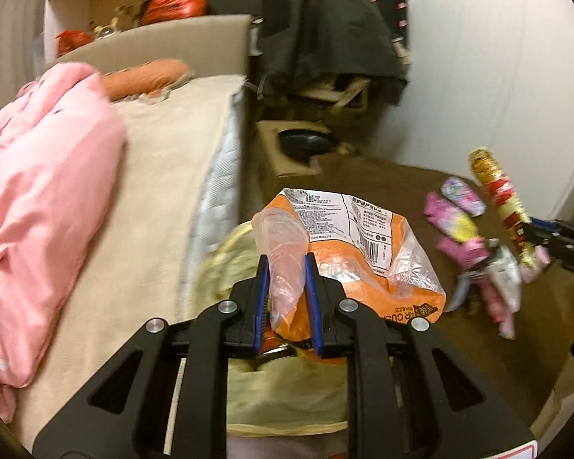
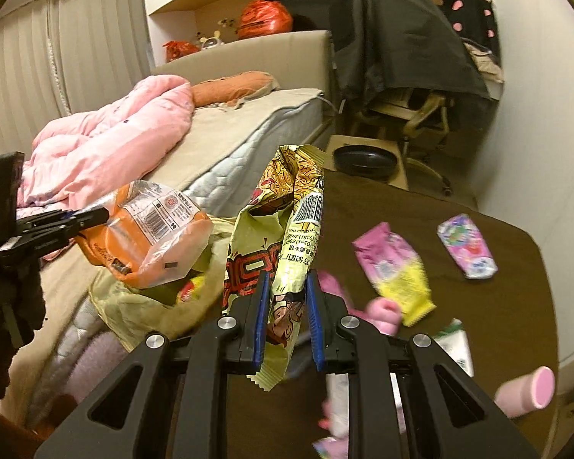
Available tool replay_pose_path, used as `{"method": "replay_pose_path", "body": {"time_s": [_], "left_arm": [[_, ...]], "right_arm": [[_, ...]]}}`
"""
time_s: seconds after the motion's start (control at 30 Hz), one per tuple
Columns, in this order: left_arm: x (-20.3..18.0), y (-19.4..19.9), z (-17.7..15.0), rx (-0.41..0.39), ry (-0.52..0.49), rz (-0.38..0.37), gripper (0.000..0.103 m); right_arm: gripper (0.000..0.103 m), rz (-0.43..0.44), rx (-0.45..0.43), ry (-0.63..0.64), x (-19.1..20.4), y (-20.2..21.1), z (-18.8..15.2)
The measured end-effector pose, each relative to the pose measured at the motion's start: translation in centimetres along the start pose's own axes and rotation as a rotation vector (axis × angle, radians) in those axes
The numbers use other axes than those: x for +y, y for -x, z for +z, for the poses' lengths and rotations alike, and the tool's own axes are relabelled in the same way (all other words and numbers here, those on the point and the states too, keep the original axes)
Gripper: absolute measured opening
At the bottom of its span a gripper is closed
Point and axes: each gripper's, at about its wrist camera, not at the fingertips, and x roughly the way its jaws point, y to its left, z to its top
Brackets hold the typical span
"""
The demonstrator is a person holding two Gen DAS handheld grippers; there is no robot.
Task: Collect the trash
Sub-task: 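Carry the orange bag and gold wrapper over the yellow trash bag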
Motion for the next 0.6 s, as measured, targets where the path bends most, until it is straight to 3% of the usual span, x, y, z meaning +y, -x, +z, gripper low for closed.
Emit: {"method": "replay_pose_path", "body": {"time_s": [0.13, 0.23, 0.43, 0.6], "left_arm": [[2.0, -1.9, -1.1, 0.06, -0.041, 0.068, 0.017], [2.5, -3.2, -1.9, 0.101, -0.055, 0.076, 0.017], [1.9, -7.3, -3.6, 0.184, -0.044, 0.001, 0.017], [2.2, -8.7, -3.9, 0.205, -0.008, -0.028, 0.017]], "right_arm": [[0.018, 0.034, 0.017, 0.019, 2.0, -2.3, 0.7], [0.018, 0.047, 0.026, 0.029, 3.0, -3.8, 1.1], [0.018, 0.106, 0.086, 0.014, 4.5, -7.0, 1.2], [0.018, 0.166, 0.158, 0.042, 7.2, -10.7, 1.1]]}}
